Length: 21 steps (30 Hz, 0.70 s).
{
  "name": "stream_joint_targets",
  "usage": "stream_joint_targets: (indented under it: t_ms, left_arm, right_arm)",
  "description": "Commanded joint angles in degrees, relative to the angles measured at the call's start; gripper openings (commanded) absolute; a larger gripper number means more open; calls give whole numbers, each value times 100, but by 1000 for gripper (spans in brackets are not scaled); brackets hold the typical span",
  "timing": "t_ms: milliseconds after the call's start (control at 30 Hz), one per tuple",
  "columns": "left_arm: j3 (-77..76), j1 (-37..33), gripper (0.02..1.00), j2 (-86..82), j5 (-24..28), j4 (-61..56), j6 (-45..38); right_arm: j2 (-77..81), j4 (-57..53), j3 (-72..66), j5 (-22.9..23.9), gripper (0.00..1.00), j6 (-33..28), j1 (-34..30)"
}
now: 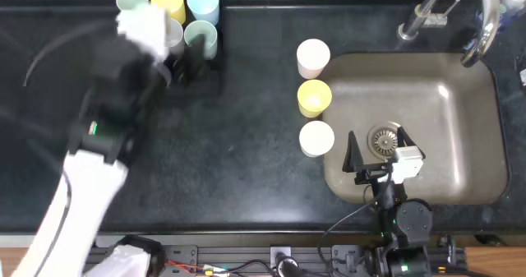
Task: Store Cups
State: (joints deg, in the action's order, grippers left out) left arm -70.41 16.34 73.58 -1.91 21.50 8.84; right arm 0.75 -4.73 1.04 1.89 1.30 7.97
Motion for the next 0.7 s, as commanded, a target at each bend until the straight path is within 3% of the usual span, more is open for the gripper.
stream_joint_targets:
  t_ms: [33, 300, 700]
  left_arm:
    - [-1698, 507, 998, 1296, -227, 719, 251]
    - [-3832, 1110, 1000, 3309, -223, 1762, 1447]
    - [-4951, 1552, 1000, 5047, 317, 2350, 2472]
  right_arm:
    - [-35, 28, -76, 7, 996, 22, 26]
    - [-35, 28, -76, 7, 998, 20, 26]
    - [-35, 28, -76, 7, 998, 22, 26]
